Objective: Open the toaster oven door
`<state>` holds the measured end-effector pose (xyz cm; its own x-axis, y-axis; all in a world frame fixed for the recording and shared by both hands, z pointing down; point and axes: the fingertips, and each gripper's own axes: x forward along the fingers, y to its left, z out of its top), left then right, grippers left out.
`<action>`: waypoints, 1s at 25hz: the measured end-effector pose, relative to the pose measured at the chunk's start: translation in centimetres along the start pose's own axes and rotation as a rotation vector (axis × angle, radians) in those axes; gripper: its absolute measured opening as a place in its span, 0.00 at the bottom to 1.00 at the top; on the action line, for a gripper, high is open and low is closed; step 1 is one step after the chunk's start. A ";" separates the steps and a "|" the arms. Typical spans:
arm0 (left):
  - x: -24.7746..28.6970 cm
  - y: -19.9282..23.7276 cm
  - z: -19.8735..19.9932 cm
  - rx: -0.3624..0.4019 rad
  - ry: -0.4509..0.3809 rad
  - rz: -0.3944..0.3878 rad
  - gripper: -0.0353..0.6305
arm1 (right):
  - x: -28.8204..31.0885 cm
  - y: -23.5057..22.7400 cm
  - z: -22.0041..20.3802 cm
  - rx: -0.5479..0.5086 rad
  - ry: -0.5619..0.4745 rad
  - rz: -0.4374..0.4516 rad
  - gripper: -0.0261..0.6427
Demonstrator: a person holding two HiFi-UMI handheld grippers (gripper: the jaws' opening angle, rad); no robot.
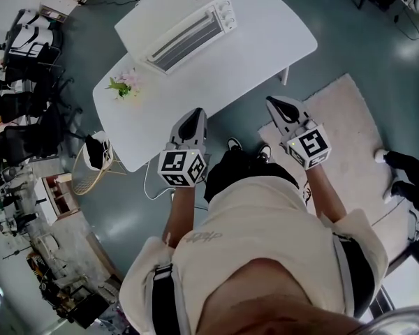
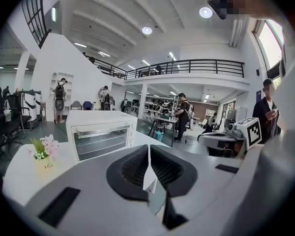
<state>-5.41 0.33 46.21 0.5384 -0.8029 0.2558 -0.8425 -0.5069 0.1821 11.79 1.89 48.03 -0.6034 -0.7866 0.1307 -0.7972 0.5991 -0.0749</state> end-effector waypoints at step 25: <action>12.5 12.8 7.4 -0.035 -0.078 -0.009 0.09 | 15.9 -7.7 4.2 -0.145 0.090 -0.009 0.05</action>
<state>-9.60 -18.54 44.77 0.5416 -0.8213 0.1793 -0.8360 -0.5039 0.2170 8.22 -15.86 46.54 -0.5871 -0.7791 0.2196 -0.7872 0.6128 0.0694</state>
